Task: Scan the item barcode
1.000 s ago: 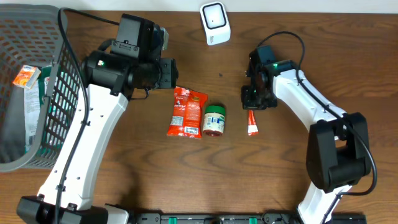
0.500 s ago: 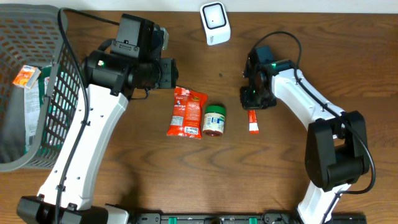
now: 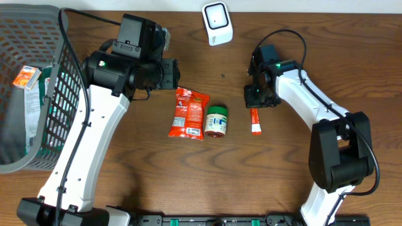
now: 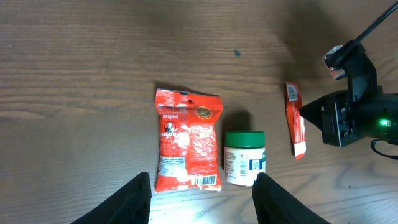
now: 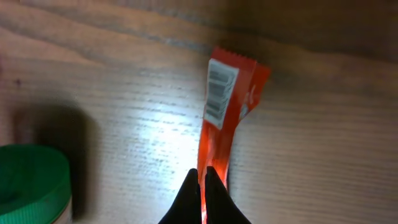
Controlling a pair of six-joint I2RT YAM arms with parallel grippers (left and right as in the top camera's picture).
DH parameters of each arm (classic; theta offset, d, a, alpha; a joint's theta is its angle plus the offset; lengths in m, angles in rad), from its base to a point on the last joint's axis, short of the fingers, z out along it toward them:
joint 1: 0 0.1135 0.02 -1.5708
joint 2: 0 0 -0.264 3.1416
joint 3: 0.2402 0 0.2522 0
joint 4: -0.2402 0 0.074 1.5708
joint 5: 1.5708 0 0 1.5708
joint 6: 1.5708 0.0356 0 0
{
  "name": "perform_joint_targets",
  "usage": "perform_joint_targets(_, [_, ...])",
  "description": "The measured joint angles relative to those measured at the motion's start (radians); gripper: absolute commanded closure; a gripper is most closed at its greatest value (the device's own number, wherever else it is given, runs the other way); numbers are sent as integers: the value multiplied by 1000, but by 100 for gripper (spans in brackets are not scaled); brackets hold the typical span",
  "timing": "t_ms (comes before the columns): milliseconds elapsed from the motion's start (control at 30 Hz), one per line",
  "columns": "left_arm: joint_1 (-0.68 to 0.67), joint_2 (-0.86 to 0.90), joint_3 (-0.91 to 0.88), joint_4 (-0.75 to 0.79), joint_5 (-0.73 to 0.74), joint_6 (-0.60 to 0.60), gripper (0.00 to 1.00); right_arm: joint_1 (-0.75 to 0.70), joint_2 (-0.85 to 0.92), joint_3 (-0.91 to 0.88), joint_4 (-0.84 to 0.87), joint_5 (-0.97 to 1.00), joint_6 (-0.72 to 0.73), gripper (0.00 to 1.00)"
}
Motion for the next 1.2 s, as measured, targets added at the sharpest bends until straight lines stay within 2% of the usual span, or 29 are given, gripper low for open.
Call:
perform_joint_targets(300, [0,0,0,0,0,0,47,0,0,-28,35,18,-1,99])
perform_joint_targets(667, [0,0,0,0,0,0,46,0,-21,-204,206,35,-4,99])
perform_joint_targets(800, [0,0,0,0,0,0,47,0,-24,-186,130,13,-18,99])
perform_joint_targets(1000, [0,0,0,-3,0,0,47,-7,-68,-12,-84,-1,-33,99])
perform_joint_targets(1200, [0,0,0,-7,0,0,47,-51,-143,19,-96,51,-29,99])
